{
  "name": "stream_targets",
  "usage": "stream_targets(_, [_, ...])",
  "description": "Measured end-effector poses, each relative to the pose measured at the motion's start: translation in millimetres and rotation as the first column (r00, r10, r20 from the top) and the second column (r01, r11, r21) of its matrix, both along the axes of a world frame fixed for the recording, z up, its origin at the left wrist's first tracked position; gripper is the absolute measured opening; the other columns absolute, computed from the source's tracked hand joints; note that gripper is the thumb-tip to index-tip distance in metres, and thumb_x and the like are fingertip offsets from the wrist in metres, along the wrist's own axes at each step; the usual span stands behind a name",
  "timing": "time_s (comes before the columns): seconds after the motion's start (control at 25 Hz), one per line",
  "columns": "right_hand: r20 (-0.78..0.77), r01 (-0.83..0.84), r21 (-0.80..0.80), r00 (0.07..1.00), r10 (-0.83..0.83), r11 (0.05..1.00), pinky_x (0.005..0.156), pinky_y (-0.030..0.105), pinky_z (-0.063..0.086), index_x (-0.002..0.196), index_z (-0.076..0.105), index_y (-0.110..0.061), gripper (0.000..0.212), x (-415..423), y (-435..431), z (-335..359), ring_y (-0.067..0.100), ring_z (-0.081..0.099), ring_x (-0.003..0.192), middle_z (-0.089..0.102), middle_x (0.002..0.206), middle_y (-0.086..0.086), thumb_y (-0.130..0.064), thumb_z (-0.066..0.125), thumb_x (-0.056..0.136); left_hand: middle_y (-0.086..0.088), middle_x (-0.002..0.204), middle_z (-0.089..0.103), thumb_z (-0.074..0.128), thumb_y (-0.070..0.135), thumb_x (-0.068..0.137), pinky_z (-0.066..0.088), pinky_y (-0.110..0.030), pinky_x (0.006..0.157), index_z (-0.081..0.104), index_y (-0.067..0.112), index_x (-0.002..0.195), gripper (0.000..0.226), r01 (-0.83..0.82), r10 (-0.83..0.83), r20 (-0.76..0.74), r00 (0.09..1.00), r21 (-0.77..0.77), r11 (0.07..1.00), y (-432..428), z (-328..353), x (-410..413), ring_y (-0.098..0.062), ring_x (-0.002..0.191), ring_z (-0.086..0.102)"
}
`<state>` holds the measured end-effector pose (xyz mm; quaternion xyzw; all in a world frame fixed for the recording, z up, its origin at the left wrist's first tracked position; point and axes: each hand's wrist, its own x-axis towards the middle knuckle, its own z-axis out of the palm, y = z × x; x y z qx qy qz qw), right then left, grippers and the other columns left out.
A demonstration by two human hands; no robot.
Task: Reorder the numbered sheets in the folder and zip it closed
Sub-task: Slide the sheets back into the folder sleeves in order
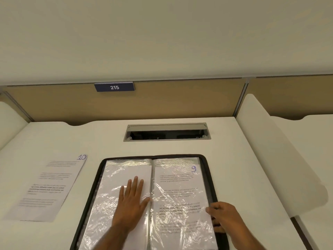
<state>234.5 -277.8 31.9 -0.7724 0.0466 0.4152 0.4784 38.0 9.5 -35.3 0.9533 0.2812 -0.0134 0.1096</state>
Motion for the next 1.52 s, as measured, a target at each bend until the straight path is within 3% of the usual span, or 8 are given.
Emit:
stream_targets(0.2, [0.155,-0.032,-0.19,0.986,0.063,0.981,0.052,0.028,0.056,0.079,0.062,0.0,0.023,-59.1,-4.4,9.7,0.023,0.066,0.072,0.069,0.08,0.012,-0.011,0.081,0.082,0.008,0.162,-0.034,-0.004,0.076,0.094,-0.019,-0.041,0.121,-0.019,0.033,0.157,0.077,-0.021,0.021,-0.004,1.0,0.043,0.999,17.4,-8.8,-60.2,-0.012,0.147,-0.034])
stream_targets(0.28, [0.3,-0.002,-0.219,0.951,0.069,0.976,0.065,0.034,0.059,0.075,0.06,-0.007,0.024,-81.8,7.4,15.4,0.021,0.065,0.074,0.068,0.079,0.007,-0.019,0.079,0.083,0.008,0.162,-0.034,0.002,0.074,0.096,-0.02,-0.041,0.121,-0.019,0.033,0.157,0.076,-0.019,0.019,0.002,1.0,0.051,0.998,26.0,-12.4,-77.0,-0.012,0.147,-0.035])
stream_targets(0.36, [0.438,0.029,-0.191,0.897,0.059,0.981,0.065,0.027,0.052,0.078,0.062,-0.015,0.019,-109.3,30.1,26.6,0.013,0.065,0.076,0.068,0.08,-0.002,-0.025,0.074,0.088,0.007,0.165,-0.026,0.002,0.075,0.096,-0.019,-0.04,0.121,-0.013,0.032,0.159,0.077,-0.021,0.02,0.02,1.0,0.062,0.998,36.9,-16.2,-93.8,-0.012,0.149,-0.031])
stream_targets(0.64, [0.847,-0.003,-0.097,0.525,0.084,0.995,0.067,0.025,0.052,0.083,0.054,-0.027,0.019,-220.8,133.2,31.2,0.009,0.057,0.081,0.054,0.088,-0.017,-0.027,0.072,0.089,-0.003,0.17,0.005,0.021,0.065,0.104,-0.001,-0.043,0.12,0.011,0.024,0.162,0.072,0.046,-0.052,0.029,0.998,0.18,0.982,89.8,0.5,-159.8,-0.02,0.155,-0.004])
stream_targets(0.84, [0.908,-0.073,-0.186,0.367,0.2,0.98,0.062,0.025,0.045,0.077,0.05,-0.026,0.027,-278.0,192.0,19.5,0.011,0.047,0.077,0.049,0.085,-0.015,-0.022,0.076,0.082,-0.007,0.167,0.021,0.027,0.064,0.104,0.008,-0.046,0.118,0.02,0.021,0.161,0.072,0.021,-0.037,0.055,0.998,0.255,0.967,123.7,5.5,-212.3,-0.025,0.154,0.005])
stream_targets(1.2, [0.805,-0.217,-0.459,0.309,0.507,0.862,0.07,0.021,0.047,0.078,0.062,-0.032,0.022,-307.5,244.8,-11.2,0.011,0.055,0.073,0.059,0.085,-0.015,-0.043,0.082,0.077,-0.008,0.16,0.036,0.025,0.067,0.102,0.012,-0.042,0.115,0.017,0.022,0.161,0.075,-0.047,0.047,0.007,0.999,0.236,0.971,161.4,18.1,-242.9,-0.026,0.15,0.013])
stream_targets(1.36, [0.797,-0.372,-0.467,0.216,0.564,0.802,0.091,0.024,0.043,0.09,0.057,-0.036,0.033,-313.8,253.4,-21.9,0.011,0.054,0.096,0.054,0.106,-0.018,-0.069,0.048,0.092,-0.007,0.16,0.037,0.027,0.067,0.101,0.01,-0.044,0.116,0.024,0.021,0.16,0.074,-0.101,0.113,-0.038,0.993,0.227,0.969,182.4,19.7,-261.4,-0.027,0.15,0.013])
stream_targets(1.52, [0.766,-0.445,-0.511,0.152,0.625,0.735,0.072,0.029,0.057,0.077,0.069,-0.036,0.069,-309.5,273.3,-48.8,0.01,0.068,0.08,0.069,0.095,-0.015,-0.079,0.016,0.092,-0.005,0.159,0.039,0.027,0.066,0.102,0.009,-0.041,0.117,0.037,0.022,0.155,0.069,-0.109,0.131,-0.077,0.988,0.244,0.964,209.2,20.9,-279.1,-0.024,0.151,0.011])
